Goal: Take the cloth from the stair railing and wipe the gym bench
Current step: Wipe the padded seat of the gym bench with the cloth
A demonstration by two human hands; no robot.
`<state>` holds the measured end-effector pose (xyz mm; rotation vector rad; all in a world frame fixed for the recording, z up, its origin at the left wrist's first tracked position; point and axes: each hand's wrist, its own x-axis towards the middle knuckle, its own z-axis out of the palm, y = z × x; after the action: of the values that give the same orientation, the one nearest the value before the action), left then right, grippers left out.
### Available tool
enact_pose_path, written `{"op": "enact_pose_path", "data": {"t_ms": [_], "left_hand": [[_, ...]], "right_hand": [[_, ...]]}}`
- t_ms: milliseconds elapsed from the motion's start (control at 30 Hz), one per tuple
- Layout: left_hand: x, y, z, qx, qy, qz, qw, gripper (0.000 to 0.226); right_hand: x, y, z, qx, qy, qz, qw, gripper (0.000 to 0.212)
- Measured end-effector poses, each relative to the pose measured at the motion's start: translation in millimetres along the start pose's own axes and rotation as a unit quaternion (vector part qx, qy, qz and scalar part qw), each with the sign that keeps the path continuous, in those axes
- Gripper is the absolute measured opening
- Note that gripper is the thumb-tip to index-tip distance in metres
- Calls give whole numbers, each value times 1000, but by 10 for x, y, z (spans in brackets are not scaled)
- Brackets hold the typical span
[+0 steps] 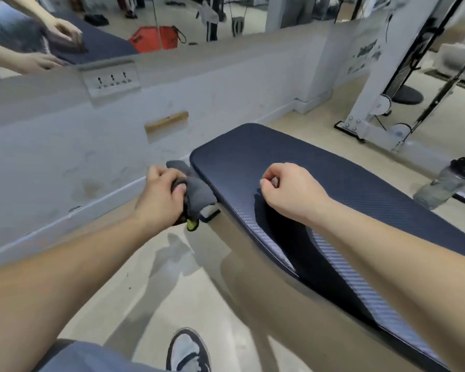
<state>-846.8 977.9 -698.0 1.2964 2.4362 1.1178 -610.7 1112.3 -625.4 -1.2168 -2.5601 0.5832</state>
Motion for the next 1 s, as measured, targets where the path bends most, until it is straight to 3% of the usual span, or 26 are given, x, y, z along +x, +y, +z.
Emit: {"op": "enact_pose_path", "data": {"t_ms": [67, 133, 200, 267, 433, 567, 767, 833, 900, 1000], "left_hand": [[28, 87, 88, -140, 40, -128, 981, 15], [117, 187, 137, -277, 61, -215, 935, 17], [290, 249, 169, -382, 70, -272, 880, 19], [478, 305, 229, -423, 69, -291, 855, 18], [991, 398, 357, -278, 42, -195, 940, 26], [1477, 493, 317, -107, -72, -110, 985, 30], [1431, 479, 350, -11, -109, -45, 993, 12], [1227, 498, 312, 69, -109, -6, 992, 8], [1007, 580, 287, 141, -109, 29, 984, 10], [760, 840, 338, 234, -150, 66, 958, 26]], "right_hand": [[191, -89, 98, -6, -6, -2, 1000, 16], [351, -162, 187, -34, -18, -10, 999, 23], [476, -226, 260, -104, -39, -28, 993, 29], [567, -262, 307, -150, -48, -42, 987, 32], [643, -268, 303, -158, -41, -42, 986, 31], [721, -216, 211, -124, -60, -5, 990, 29], [634, -159, 165, -91, -102, 28, 990, 38], [662, -98, 92, 31, -113, 89, 989, 36], [647, -33, -18, 215, -115, 161, 956, 29], [510, 111, -114, 319, -25, 176, 931, 36]]}}
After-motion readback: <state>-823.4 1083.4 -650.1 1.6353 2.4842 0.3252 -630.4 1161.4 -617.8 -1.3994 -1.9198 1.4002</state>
